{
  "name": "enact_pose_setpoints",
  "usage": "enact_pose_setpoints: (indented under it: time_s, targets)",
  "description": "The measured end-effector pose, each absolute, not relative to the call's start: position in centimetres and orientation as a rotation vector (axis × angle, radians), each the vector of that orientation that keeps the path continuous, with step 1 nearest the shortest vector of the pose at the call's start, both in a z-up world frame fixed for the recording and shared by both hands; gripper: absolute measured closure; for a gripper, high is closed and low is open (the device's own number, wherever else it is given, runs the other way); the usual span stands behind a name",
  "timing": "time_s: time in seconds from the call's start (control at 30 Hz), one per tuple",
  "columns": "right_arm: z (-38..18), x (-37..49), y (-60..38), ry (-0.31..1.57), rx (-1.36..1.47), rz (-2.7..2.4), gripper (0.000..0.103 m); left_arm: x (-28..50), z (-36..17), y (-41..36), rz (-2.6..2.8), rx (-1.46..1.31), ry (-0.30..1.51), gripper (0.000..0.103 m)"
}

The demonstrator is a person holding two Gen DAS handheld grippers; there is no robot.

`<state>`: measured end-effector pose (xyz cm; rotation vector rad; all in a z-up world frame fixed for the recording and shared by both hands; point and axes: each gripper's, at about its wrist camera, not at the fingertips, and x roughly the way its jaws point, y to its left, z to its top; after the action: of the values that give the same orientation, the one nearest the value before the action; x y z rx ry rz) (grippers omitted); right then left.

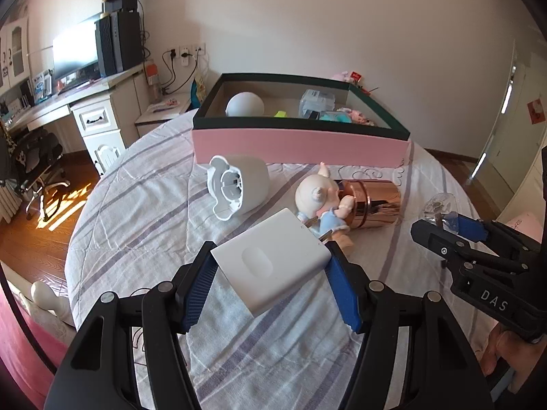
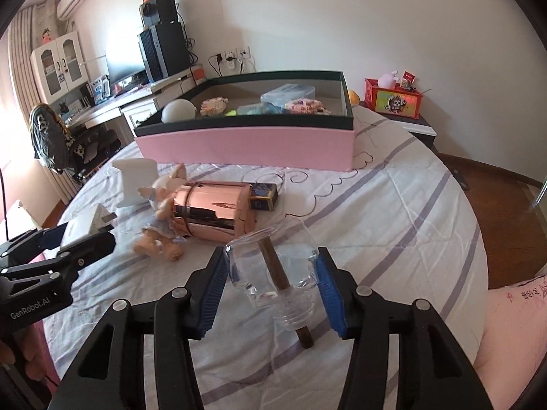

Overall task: Organize rigid objects
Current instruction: 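Grasp the white power adapter with the left tool while the right tool grasps the clear glass cup, then carry adapter and glass cup into the pink box and release both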

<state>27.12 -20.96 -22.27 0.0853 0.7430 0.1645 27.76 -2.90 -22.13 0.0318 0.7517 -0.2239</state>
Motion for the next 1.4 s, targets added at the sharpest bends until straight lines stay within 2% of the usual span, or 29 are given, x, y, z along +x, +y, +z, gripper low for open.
enact_pose_setpoints:
  time_s: [0.3, 0.7, 0.9, 1.1, 1.4]
  targets:
    - [-17.9, 24.1, -18.1, 0.643, 0.049, 0.22, 0.051, 25.0, -19.1, -3.1, -0.246, 0.04, 0.669, 0.039]
    - [-16.4, 24.2, -17.5, 0.618, 0.019, 0.223, 0.05, 25.8, -17.8, -3.0, -0.239, 0.071, 0.631, 0.039]
    - [-14.9, 28.0, -18.5, 0.585, -0.001, 0.205, 0.05, 30.6, -16.1, -4.5, -0.257, 0.115, 0.593, 0.039]
    - [-13.5, 34.9, -19.6, 0.57, -0.016, 0.188, 0.05, 39.1, -15.1, -6.1, -0.28, 0.124, 0.612, 0.039]
    - [-16.1, 45.4, -19.2, 0.658, -0.003, 0.215, 0.05, 49.9, -18.6, -6.3, -0.221, 0.14, 0.746, 0.039]
